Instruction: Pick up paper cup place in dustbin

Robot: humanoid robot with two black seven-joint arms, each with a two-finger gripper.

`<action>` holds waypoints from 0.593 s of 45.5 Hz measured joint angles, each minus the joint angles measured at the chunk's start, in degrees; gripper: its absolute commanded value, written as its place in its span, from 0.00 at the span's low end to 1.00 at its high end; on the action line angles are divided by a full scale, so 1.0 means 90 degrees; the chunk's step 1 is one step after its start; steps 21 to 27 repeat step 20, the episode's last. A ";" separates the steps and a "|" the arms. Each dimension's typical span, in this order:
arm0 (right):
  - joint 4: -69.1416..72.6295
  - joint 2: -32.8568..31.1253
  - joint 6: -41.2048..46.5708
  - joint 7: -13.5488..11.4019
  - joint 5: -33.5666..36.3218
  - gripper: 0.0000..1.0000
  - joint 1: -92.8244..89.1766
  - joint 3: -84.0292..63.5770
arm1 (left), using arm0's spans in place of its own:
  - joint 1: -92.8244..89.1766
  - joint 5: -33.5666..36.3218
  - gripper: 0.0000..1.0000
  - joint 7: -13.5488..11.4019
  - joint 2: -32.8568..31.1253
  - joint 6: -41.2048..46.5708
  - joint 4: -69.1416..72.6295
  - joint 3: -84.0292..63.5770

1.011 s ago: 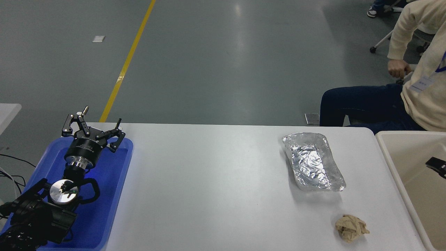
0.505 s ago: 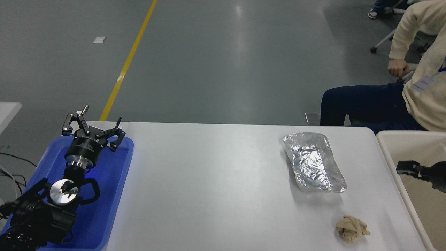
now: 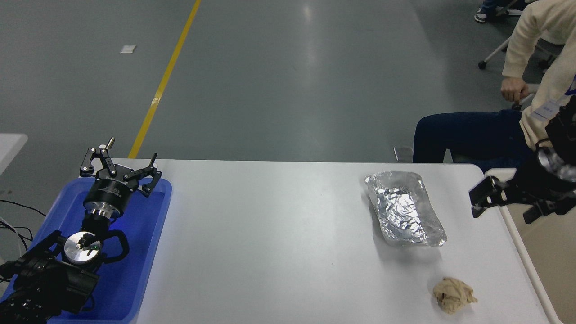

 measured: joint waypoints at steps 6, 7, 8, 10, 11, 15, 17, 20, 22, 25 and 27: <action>0.0271 0.0248 0.0085 0.0000 0.0002 1.00 0.0618 0.0117 | 0.0000 -0.0001 1.00 -0.0001 0.0000 0.0000 0.0002 0.0002; 0.0306 0.0275 0.0094 -0.0002 0.0004 1.00 0.0700 0.0137 | 0.0000 -0.0002 1.00 -0.0001 0.0000 0.0000 0.0002 0.0002; 0.0348 0.0306 0.0108 -0.0001 0.0010 1.00 0.0795 0.0166 | 0.0000 -0.0001 1.00 -0.0001 0.0000 0.0000 0.0003 0.0002; 0.0403 0.0350 0.0121 -0.0002 0.0012 1.00 0.0921 0.0205 | 0.0000 -0.0001 1.00 -0.0001 0.0000 0.0000 0.0003 0.0002; 0.0435 0.0374 0.0129 -0.0003 0.0014 1.00 0.0999 0.0225 | 0.0000 -0.0001 1.00 -0.0001 0.0000 0.0000 0.0003 0.0002; 0.0531 0.0431 0.0150 -0.0002 0.0020 1.00 0.1210 0.0285 | -0.0001 -0.0001 1.00 -0.0001 0.0000 0.0000 0.0002 0.0002; 0.0567 0.0451 0.0155 -0.0003 0.0022 1.00 0.1295 0.0304 | -0.0002 -0.0001 1.00 -0.0001 -0.0001 0.0000 0.0000 0.0002; 0.0617 0.0478 0.0168 -0.0002 0.0028 1.00 0.1399 0.0333 | -0.0002 0.0000 1.00 0.0000 0.0000 0.0000 -0.0001 0.0002; 0.0617 0.0478 0.0168 -0.0002 0.0028 1.00 0.1399 0.0333 | -0.0002 0.0000 1.00 0.0000 0.0000 0.0000 -0.0001 0.0002; 0.0617 0.0478 0.0168 -0.0002 0.0028 1.00 0.1399 0.0333 | -0.0002 0.0000 1.00 0.0000 0.0000 0.0000 -0.0001 0.0002; 0.0617 0.0478 0.0168 -0.0002 0.0028 1.00 0.1399 0.0333 | -0.0002 0.0000 1.00 0.0000 0.0000 0.0000 -0.0001 0.0002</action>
